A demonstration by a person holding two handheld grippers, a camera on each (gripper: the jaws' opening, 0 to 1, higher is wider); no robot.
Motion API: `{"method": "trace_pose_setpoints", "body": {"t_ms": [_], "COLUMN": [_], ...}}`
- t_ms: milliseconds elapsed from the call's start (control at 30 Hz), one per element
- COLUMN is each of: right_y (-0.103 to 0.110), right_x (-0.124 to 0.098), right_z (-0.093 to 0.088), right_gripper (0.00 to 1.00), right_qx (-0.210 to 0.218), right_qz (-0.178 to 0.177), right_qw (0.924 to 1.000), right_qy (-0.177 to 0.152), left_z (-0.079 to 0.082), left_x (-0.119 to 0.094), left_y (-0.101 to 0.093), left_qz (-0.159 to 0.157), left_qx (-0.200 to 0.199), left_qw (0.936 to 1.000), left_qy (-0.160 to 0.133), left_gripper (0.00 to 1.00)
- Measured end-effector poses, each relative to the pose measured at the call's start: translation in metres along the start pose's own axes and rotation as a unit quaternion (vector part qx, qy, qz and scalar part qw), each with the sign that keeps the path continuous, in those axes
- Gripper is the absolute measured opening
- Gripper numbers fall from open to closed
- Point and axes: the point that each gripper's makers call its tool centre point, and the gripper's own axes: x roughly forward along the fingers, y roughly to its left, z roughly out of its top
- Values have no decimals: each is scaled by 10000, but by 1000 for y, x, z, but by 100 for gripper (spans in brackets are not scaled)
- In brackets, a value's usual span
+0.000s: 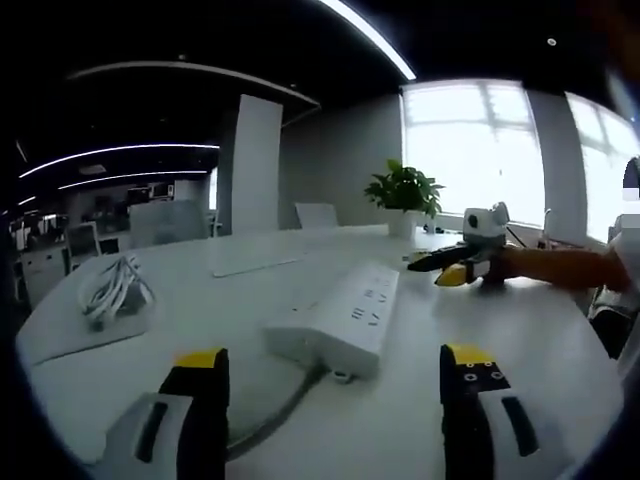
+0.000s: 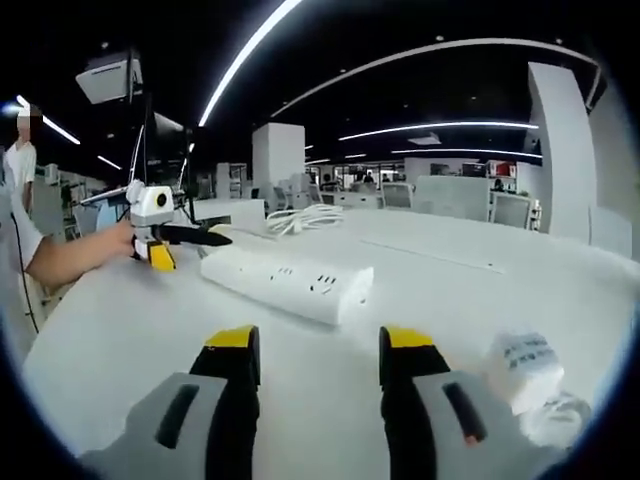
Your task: Straighten the power strip on the desk, plug the charger into it
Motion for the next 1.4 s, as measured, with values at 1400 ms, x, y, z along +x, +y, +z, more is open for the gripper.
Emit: {"method": "trace_pose_setpoints", "body": {"t_ms": [1400], "right_y": [-21], "right_x": [30], "right_z": [10], "right_gripper": [46], "right_qx": [-16], "right_qz": [-28], "right_qw": [9998], "right_qy": [-181], "left_z": [-4], "left_x": [6], "left_y": [1], "left_qz": [-39], "left_qx": [103], "left_qw": [9999], "left_qy": [63], "left_gripper": [87]}}
